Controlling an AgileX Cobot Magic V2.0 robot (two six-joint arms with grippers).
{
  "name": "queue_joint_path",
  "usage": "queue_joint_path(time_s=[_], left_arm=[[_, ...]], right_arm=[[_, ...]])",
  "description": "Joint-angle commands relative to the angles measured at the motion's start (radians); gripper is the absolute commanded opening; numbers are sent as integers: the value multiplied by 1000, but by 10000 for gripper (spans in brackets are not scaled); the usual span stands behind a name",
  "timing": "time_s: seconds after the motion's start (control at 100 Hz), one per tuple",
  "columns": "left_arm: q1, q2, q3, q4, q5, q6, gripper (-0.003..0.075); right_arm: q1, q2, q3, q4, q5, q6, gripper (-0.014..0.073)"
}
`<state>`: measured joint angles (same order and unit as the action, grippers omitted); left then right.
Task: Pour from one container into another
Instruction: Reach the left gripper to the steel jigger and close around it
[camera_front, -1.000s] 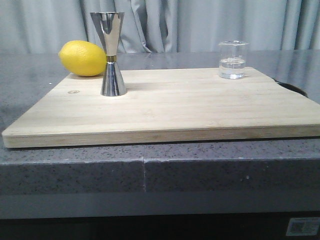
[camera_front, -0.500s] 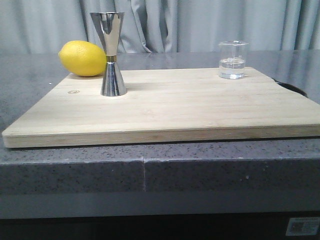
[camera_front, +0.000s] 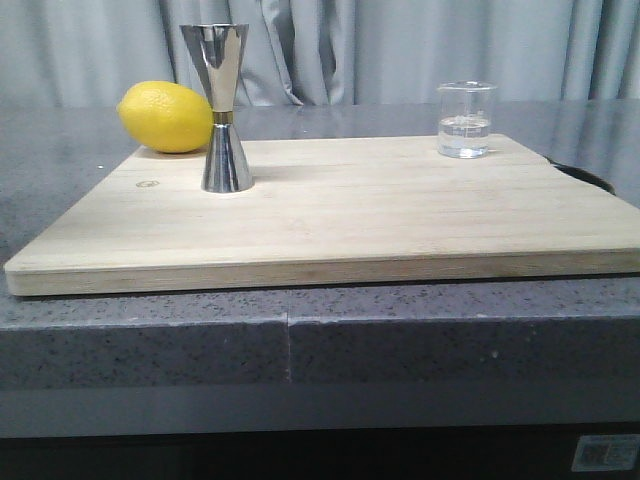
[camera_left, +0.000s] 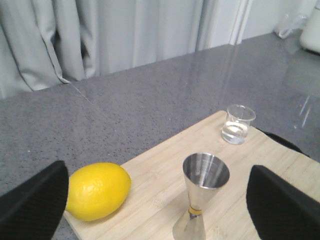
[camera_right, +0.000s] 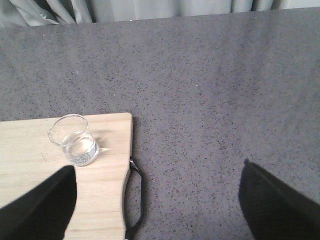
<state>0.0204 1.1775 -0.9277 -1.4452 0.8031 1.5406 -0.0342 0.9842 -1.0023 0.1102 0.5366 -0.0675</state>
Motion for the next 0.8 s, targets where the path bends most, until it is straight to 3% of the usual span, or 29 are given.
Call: queue_joint_path(time_s=[0.0, 0.14, 0.39, 0.79], left_arm=[[1, 23, 23, -162, 68, 162, 663], [1, 123, 101, -298, 215, 354, 663], [1, 329, 120, -393, 467, 526, 663], [-49, 462, 102, -379, 465, 724, 663]], right_arm=[[-2, -6, -17, 7, -85, -30, 599], [0, -6, 23, 7, -118, -41, 599], [82, -6, 111, 7, -198, -41, 599], [166, 5, 166, -14, -266, -71, 599]])
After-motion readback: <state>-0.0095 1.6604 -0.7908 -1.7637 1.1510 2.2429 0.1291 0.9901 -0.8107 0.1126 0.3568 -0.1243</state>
